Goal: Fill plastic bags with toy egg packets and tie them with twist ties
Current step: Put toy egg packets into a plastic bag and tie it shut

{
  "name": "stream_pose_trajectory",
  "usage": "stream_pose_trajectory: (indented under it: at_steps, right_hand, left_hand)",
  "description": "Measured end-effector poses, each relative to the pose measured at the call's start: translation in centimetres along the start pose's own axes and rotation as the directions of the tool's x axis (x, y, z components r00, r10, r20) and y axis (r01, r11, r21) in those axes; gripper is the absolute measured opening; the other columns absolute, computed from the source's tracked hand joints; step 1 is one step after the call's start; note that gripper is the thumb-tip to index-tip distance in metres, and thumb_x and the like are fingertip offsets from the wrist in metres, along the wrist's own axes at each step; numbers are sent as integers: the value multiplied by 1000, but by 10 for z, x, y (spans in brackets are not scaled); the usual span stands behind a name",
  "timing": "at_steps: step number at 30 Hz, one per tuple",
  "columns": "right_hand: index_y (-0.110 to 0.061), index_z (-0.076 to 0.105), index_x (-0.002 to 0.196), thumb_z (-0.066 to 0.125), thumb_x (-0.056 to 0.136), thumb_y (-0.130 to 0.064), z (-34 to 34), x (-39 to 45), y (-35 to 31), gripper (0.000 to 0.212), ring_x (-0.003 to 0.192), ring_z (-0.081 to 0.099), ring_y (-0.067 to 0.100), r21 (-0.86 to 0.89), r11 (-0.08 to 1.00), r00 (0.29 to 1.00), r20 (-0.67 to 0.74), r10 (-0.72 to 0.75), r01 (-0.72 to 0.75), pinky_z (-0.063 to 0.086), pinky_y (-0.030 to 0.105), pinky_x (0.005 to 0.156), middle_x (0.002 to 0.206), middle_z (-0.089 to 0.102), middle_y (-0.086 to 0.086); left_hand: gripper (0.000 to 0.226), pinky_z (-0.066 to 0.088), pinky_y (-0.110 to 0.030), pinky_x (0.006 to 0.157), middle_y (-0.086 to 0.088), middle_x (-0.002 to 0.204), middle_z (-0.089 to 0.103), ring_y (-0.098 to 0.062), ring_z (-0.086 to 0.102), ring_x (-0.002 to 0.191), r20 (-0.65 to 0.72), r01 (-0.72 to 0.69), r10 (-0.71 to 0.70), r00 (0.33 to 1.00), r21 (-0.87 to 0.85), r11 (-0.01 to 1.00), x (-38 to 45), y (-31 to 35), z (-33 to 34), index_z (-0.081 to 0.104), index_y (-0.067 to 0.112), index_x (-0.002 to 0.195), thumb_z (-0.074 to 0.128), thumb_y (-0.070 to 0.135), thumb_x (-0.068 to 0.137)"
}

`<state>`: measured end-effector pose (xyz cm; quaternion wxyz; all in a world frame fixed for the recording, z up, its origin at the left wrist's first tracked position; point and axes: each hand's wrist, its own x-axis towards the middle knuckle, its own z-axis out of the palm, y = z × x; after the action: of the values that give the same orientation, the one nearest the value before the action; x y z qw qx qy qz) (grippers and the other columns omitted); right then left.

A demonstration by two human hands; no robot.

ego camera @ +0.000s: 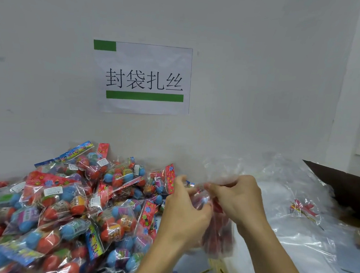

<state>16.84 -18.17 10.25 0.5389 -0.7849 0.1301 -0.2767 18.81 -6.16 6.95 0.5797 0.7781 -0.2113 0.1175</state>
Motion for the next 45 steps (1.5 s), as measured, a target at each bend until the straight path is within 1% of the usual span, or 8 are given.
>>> stream_pose_trajectory:
  at_steps: [5, 10, 18, 25, 32, 38, 41, 45]
  right_hand:
    - [-15, 75, 58, 84, 75, -19, -12, 8, 3, 20, 56, 60, 22, 87, 996, 996, -93, 16, -8, 51, 36, 66, 47, 62, -5]
    - [-15, 69, 51, 84, 77, -22, -15, 12, 5, 31, 61, 58, 24, 155, 988, 983, -181, 38, -10, 48, 38, 68, 46, 59, -7]
    - [-11, 62, 49, 80, 83, -15, -18, 11, -2, 39, 44, 46, 15, 376, 923, 993, -50, 107, -81, 39, 27, 53, 45, 51, -1]
    - [3, 72, 71, 77, 86, -13, -7, 3, -8, 23, 57, 59, 20, 530, 838, 989, 134, 67, -129, 47, 27, 51, 68, 67, 14]
    - [-10, 79, 68, 75, 86, -10, -3, -2, -13, 18, 60, 65, 9, 515, 857, 986, 126, -107, 27, 45, 16, 46, 71, 74, 5]
    - [-24, 82, 73, 75, 76, -27, 4, -9, -12, 7, 76, 73, 18, 516, 837, 955, 112, -275, 181, 57, 24, 61, 83, 78, 5]
    - [-26, 81, 75, 73, 77, -30, 6, -10, -12, 10, 76, 75, 22, 500, 824, 933, 80, -352, 268, 58, 28, 62, 81, 78, 5]
    - [-35, 77, 73, 68, 93, -15, 7, -5, -9, 29, 69, 70, 10, 273, 882, 919, -21, -393, 383, 53, 21, 59, 74, 75, -6]
  left_hand:
    - [73, 43, -3, 60, 27, 108, 52, 23, 57, 84, 184, 204, -171, 968, -176, 963, 4, -13, -16, 48, 36, 123, 77, 68, 64]
    - [116, 47, -28, 106, 24, 144, 43, 3, 45, 132, 538, 166, -38, 842, -191, 967, 6, -43, -43, 25, 61, 145, 94, 43, 53]
    - [80, 51, -38, 92, -4, 119, 70, -23, 69, 109, 290, 57, 37, 956, -307, 950, 10, -60, -47, 58, 43, 122, 96, 45, 51]
    - [73, 46, -58, 103, -23, 138, 57, -41, 56, 127, 241, 170, 41, 970, -784, 597, 12, -53, -50, 55, 8, 137, 72, 52, 82]
    - [31, 61, -38, 70, -10, 99, 74, -25, 73, 87, 258, 261, -94, 962, -753, 604, 12, -48, -46, 74, 12, 111, 76, 30, 85]
    - [15, 57, -30, 46, -17, 81, 73, -29, 73, 62, 482, 515, -188, 856, -828, 221, 7, -46, -38, 77, -2, 78, 67, 7, 72]
    - [49, 52, -26, 36, -21, 82, 69, -33, 70, 55, 523, 574, -243, 817, -778, 257, 5, -40, -36, 72, -8, 85, 82, -4, 37]
    - [33, 55, -27, 42, -23, 84, 71, -35, 70, 60, 579, 656, -308, 755, -660, 367, 2, -34, -39, 67, -5, 100, 69, 13, 72]
